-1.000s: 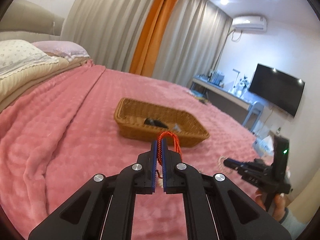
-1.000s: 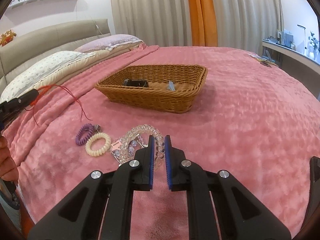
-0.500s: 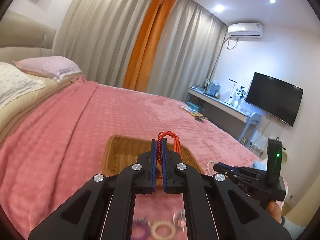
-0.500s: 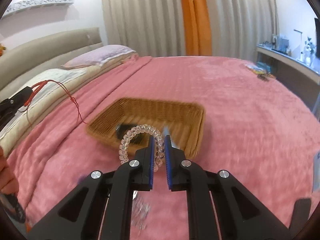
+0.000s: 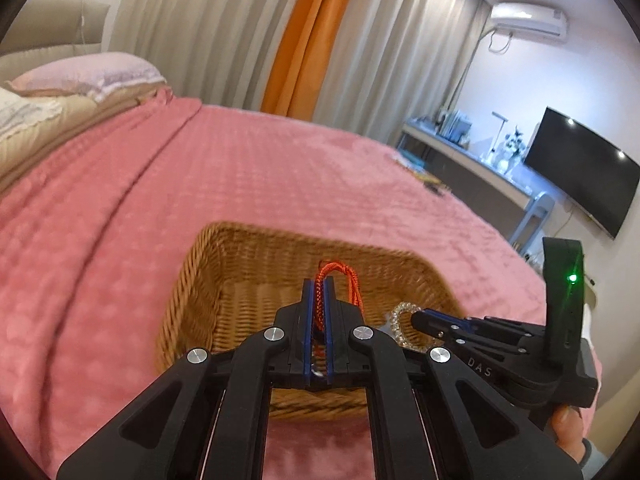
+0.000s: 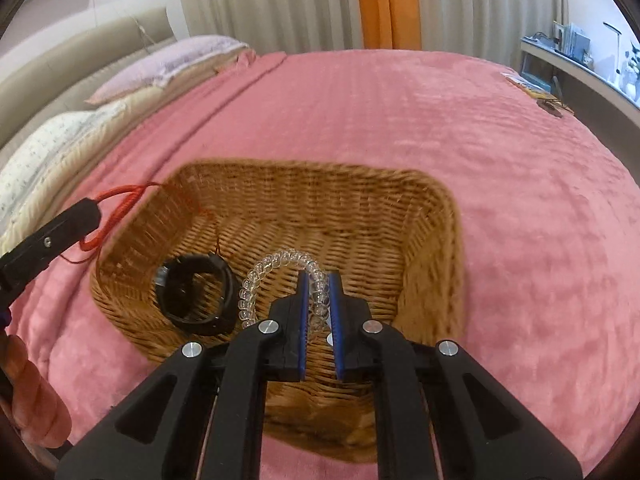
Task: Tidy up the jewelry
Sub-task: 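Carry both items into the basket and open both tools to release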
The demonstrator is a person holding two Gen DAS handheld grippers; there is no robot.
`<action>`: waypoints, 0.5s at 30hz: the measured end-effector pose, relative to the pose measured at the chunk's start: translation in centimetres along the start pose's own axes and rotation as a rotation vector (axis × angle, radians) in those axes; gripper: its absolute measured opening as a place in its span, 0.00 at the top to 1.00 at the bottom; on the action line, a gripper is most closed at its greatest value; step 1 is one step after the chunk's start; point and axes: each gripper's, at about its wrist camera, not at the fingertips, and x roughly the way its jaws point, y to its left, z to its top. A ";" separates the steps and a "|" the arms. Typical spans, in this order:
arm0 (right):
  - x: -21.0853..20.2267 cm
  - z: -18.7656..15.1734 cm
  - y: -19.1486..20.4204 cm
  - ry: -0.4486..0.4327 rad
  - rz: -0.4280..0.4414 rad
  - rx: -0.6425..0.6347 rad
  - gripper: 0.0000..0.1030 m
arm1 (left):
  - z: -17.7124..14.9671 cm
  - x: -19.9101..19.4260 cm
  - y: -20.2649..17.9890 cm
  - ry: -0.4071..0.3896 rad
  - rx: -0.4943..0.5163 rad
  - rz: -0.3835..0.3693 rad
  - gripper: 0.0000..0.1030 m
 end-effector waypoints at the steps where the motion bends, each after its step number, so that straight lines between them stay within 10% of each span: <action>1: 0.3 -0.1 0.1 0.009 -0.005 -0.004 0.92 | -0.1 0.5 0.0 0.014 0.005 0.005 0.98; 5: 1.0 -0.3 0.2 0.026 -0.019 -0.002 0.91 | -0.5 1.8 0.1 0.060 0.012 0.021 0.97; 8: 0.6 -0.4 0.0 0.029 0.003 0.008 0.88 | -0.7 1.8 0.5 0.076 -0.004 0.017 0.72; 11: -0.8 -0.3 -0.1 -0.005 0.007 0.017 0.59 | -0.5 0.0 0.4 0.041 -0.010 0.011 0.43; 15: -3.7 -0.9 0.4 -0.047 0.017 -0.005 0.56 | -0.3 -3.1 0.2 0.004 -0.021 -0.025 0.33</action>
